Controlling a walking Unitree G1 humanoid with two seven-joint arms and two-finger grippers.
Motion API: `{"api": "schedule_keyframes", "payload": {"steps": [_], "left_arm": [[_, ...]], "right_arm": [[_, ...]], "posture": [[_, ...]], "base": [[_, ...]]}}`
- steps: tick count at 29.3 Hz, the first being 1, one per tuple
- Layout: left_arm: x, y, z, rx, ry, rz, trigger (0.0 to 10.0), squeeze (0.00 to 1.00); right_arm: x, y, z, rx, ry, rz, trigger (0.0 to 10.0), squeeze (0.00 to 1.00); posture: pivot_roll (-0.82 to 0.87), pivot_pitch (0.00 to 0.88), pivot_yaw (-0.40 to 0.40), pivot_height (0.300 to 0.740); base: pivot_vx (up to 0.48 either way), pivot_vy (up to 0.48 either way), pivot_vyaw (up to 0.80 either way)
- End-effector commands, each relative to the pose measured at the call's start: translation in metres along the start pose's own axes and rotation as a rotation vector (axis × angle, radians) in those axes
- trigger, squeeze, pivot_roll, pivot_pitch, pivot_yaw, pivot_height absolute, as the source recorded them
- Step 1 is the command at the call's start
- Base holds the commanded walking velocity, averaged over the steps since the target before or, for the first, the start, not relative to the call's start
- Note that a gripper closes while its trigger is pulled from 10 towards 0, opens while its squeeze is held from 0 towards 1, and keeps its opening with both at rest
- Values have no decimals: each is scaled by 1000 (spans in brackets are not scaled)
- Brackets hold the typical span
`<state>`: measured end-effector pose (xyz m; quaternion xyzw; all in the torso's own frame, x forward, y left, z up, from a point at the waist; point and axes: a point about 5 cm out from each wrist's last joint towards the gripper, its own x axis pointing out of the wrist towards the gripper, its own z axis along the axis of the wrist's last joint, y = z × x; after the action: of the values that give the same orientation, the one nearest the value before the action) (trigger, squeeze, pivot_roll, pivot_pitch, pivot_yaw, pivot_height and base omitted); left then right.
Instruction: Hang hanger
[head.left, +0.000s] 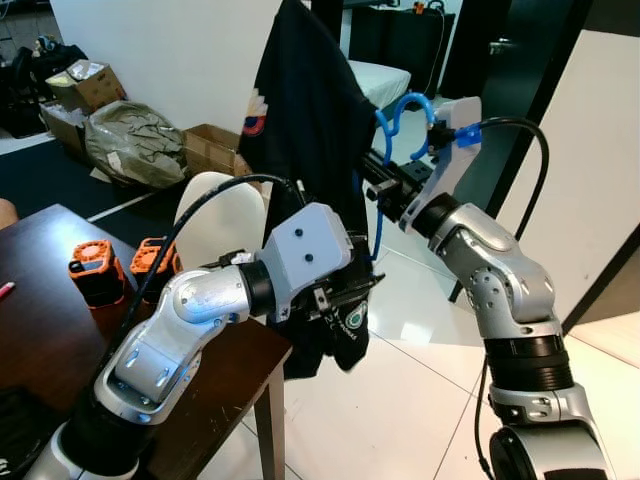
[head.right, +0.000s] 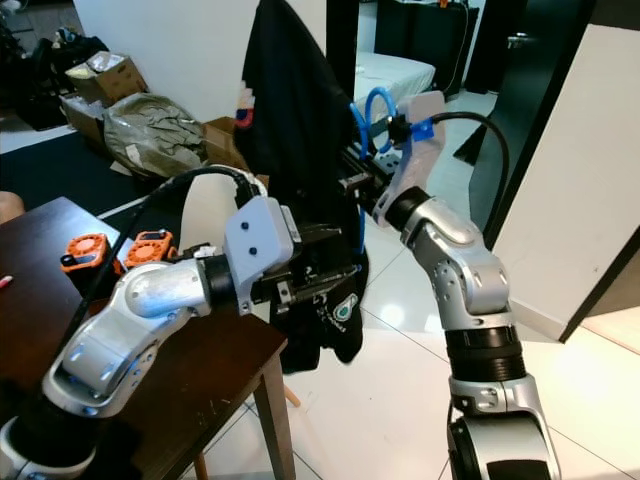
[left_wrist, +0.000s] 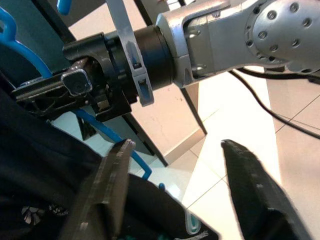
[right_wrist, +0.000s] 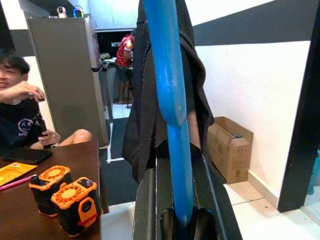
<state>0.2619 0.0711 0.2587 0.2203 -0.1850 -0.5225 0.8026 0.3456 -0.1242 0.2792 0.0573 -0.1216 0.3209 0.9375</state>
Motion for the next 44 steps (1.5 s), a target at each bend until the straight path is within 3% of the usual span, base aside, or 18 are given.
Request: {"api": "schedule_keyframes", "payload": {"steps": [1,2,4,6,7,8,9,11,17,18,20,22,25,32,36,40,42,44], "left_arm": [[-8,8,7,15,-10,11,10000,1000],[-8,8,7,15,-10,11,10000,1000],[-41,67,27,102,-64,240,10000,1000],[-41,67,27,102,-64,240,10000,1000],[-57,89,39,145,-91,320,10000,1000],[-57,89,39,145,-91,320,10000,1000],[-68,105,50,178,-114,357,10000,0],[-78,120,66,244,-114,355,10000,0],[-81,131,78,303,-83,309,10000,0],[-80,133,83,309,-76,260,10000,0],[-76,122,80,281,-16,24,10000,0],[-76,122,80,281,-16,24,10000,0],[-73,117,66,287,100,-174,10000,0],[-62,121,56,379,272,-340,10000,0],[-54,121,54,415,328,-428,10000,0],[-52,120,53,412,341,-466,10000,0],[-53,111,47,369,384,-586,10000,0],[-54,109,45,352,399,-628,10000,0]], "right_arm": [[-2,-1,14,-21,-68,15,10000,0],[-2,-1,14,-21,-68,15,10000,0],[-19,-10,12,-111,-33,118,10000,0],[-19,-10,12,-111,-33,118,10000,0],[-28,-13,11,-145,-11,177,10000,0],[-28,-13,11,-145,-11,177,10000,0],[-37,-15,9,-172,7,227,10000,0],[-49,-17,7,-178,20,290,10000,0],[-60,-17,5,-204,53,351,10000,0],[-64,-17,4,-220,72,377,10000,0],[-66,-13,6,-251,93,431,10000,0],[-66,-13,6,-251,93,431,10000,0],[-65,-3,5,-291,120,523,10000,0],[-62,24,-1,-305,148,704,10000,0],[-62,30,-8,-319,184,754,10000,0],[-62,31,-10,-324,195,767,10000,0],[-62,32,-11,-329,200,778,10000,0],[-62,32,-11,-332,201,781,10000,0]], "posture": [[-5,0,-48,740],[-5,0,-48,740],[10,0,-53,740],[10,0,-53,740],[9,0,-50,740],[9,0,-50,740],[10,0,-46,740],[15,0,-42,740],[32,0,-30,740],[32,0,-30,740],[35,0,-24,740],[35,0,-24,740],[44,0,-16,740],[51,0,-13,740],[52,0,-9,740],[52,0,-3,740],[52,0,1,740],[53,0,4,740]], "base": [[0,0,0],[0,0,0],[0,0,0],[0,0,0],[0,0,0],[0,0,0],[0,0,0],[0,0,0],[0,0,0],[0,0,0],[0,0,0],[0,0,0],[0,0,0],[0,0,0],[0,0,0],[0,0,0],[0,0,0],[0,0,0]]}}
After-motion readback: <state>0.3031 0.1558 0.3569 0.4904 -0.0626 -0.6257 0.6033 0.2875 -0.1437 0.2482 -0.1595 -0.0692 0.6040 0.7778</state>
